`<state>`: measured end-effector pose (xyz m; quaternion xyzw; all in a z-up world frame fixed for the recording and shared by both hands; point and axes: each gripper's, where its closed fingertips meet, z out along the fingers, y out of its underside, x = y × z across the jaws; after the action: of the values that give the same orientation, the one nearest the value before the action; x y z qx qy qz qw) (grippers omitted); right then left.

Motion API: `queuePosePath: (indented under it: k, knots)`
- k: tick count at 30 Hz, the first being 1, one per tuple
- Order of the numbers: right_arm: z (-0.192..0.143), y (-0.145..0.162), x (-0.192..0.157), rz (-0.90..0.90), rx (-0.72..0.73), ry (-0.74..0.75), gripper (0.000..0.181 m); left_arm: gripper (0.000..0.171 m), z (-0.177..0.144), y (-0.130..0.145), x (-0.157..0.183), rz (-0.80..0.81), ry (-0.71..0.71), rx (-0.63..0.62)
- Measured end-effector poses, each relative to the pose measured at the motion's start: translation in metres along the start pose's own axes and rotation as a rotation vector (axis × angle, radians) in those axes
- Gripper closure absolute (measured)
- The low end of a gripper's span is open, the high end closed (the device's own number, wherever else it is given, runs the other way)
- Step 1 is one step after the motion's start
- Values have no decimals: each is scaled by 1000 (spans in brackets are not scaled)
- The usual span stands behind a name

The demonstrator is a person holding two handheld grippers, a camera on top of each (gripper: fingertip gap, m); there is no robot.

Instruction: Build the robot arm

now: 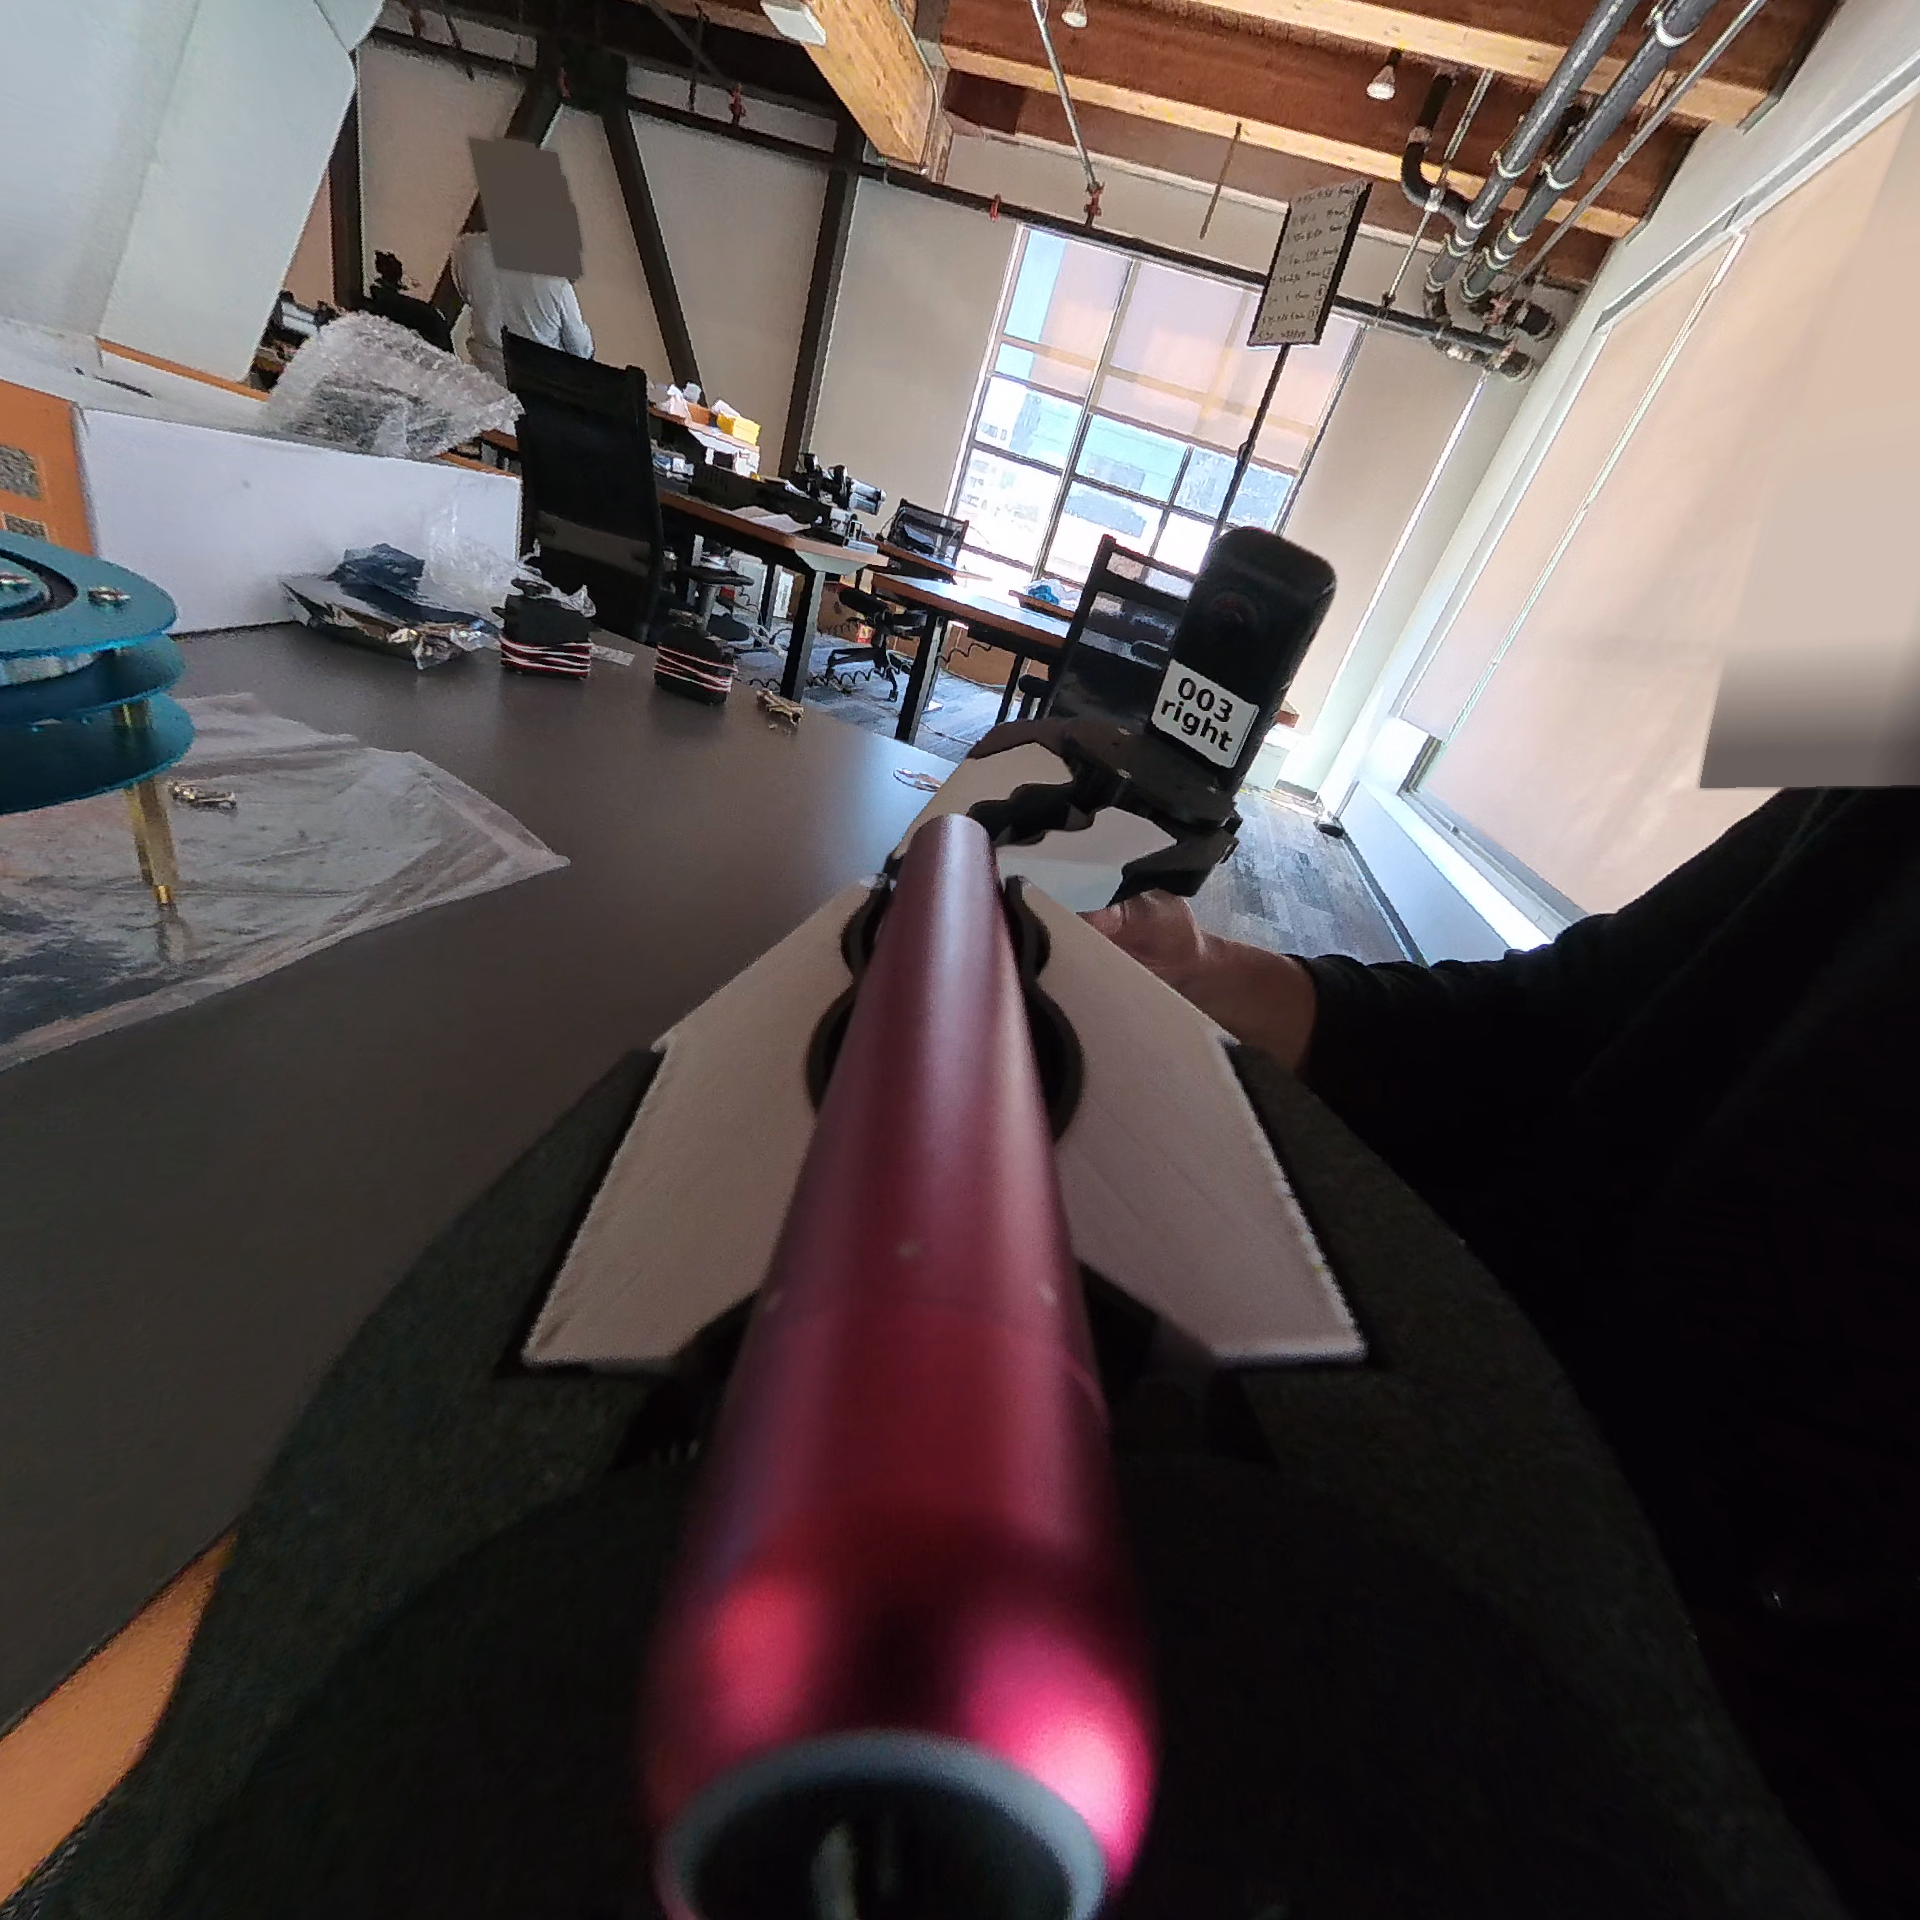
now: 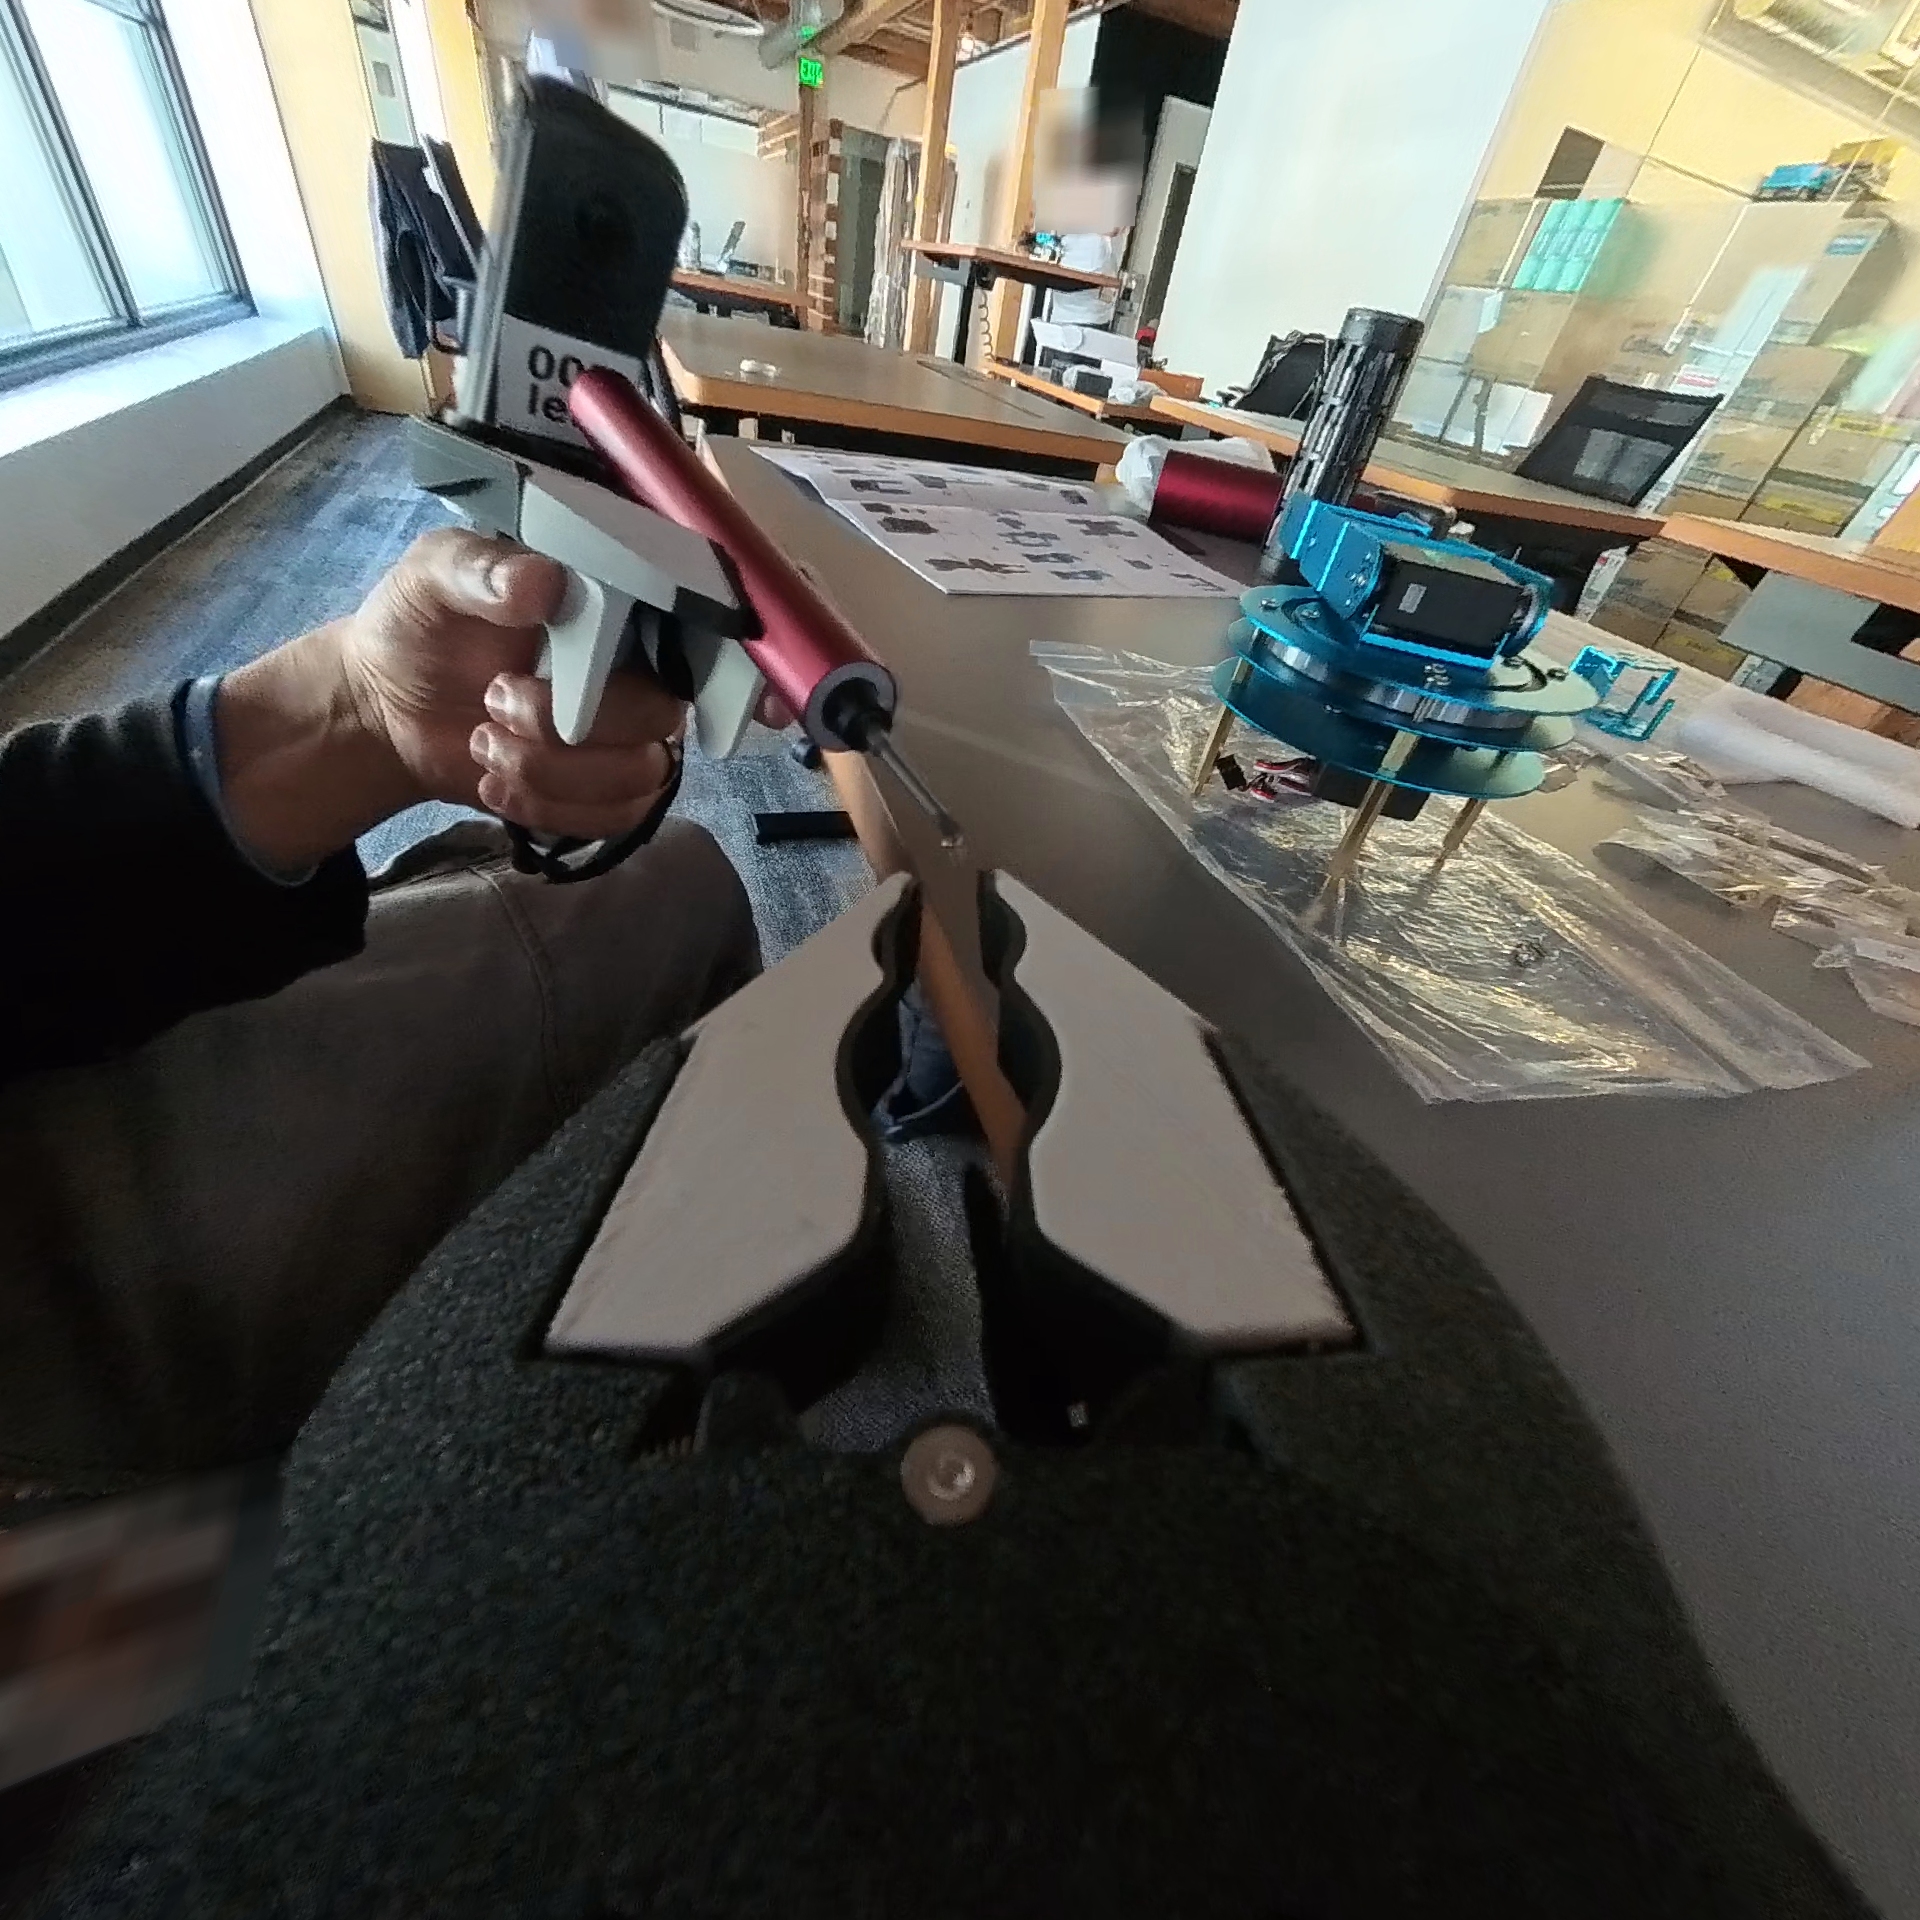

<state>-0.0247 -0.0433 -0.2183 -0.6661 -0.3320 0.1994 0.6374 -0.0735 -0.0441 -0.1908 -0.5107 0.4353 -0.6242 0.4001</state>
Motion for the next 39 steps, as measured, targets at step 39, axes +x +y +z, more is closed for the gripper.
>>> queuePosePath:
  k: [39]
  knots:
    - [6, 35, -1, -577, -305, 218, 180, 151, -3, 30, -2, 51, -215, -239]
